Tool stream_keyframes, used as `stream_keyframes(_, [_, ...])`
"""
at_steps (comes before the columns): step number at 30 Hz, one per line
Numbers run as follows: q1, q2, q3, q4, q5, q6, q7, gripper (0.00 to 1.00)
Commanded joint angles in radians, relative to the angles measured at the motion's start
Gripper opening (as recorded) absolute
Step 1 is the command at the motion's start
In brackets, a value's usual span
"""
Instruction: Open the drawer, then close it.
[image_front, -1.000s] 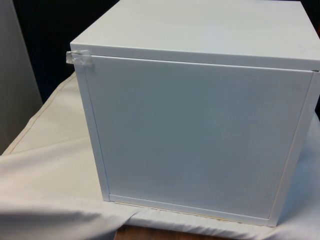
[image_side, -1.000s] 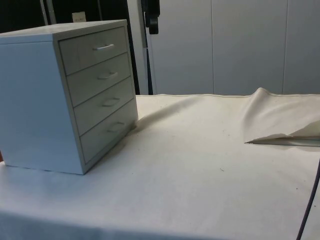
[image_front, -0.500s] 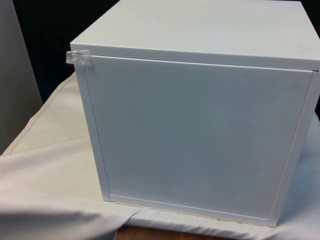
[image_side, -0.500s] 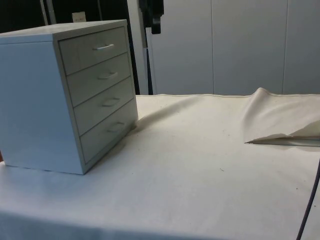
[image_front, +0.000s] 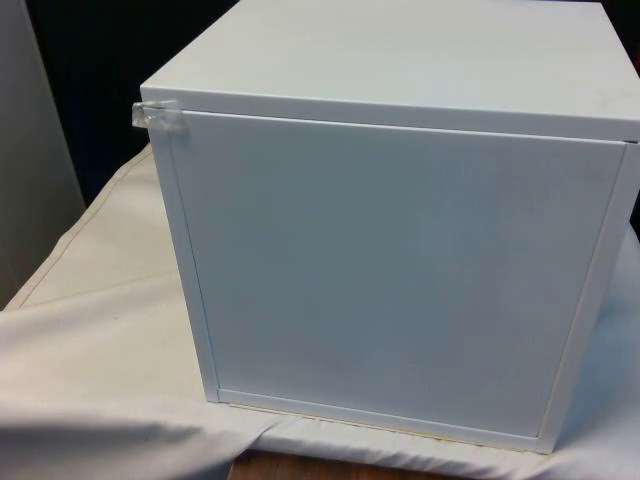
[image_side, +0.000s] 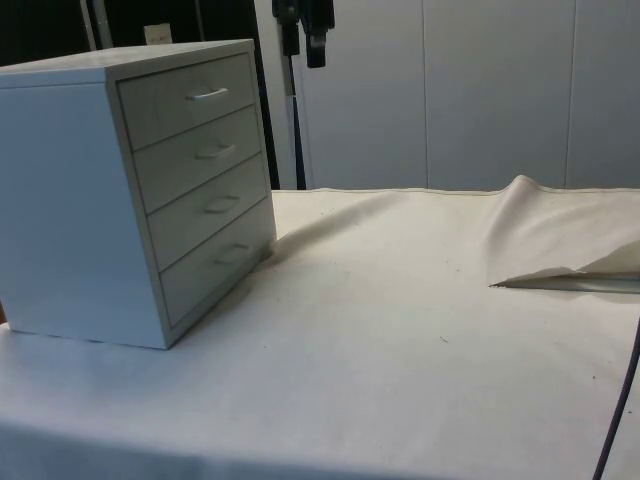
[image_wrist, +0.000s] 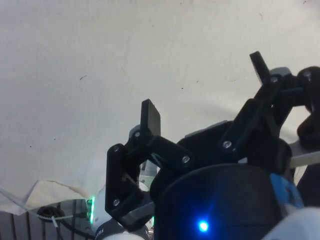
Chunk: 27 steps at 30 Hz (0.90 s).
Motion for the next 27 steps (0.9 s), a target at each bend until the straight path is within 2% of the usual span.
stream_keyframes(1, [0.002, -0.002, -0.002, -0.003, 0.003, 0.006, -0.020, 1.00])
stream_keyframes(5, [0.002, -0.002, -0.002, -0.003, 0.003, 0.006, -0.051, 1.00])
stream_keyframes(6, [0.000, 0.000, 0.000, 0.000, 0.000, 0.000, -0.040, 1.00])
stream_keyframes(7, [0.003, -0.002, -0.002, -0.004, 0.003, 0.006, -0.060, 1.00])
stream_keyframes(15, [0.002, -0.002, -0.002, -0.004, 0.003, 0.006, -0.139, 1.00])
stream_keyframes(16, [0.000, 0.000, 0.000, -0.001, 0.000, 0.000, -0.131, 1.00])
stream_keyframes(25, [0.003, -0.002, -0.002, -0.004, 0.004, 0.006, -0.208, 1.00])
stream_keyframes(26, [0.000, 0.000, 0.000, -0.001, 0.000, 0.000, -0.202, 1.00])
stream_keyframes(27, [0.003, -0.001, -0.002, -0.005, 0.004, 0.006, -0.224, 1.00])
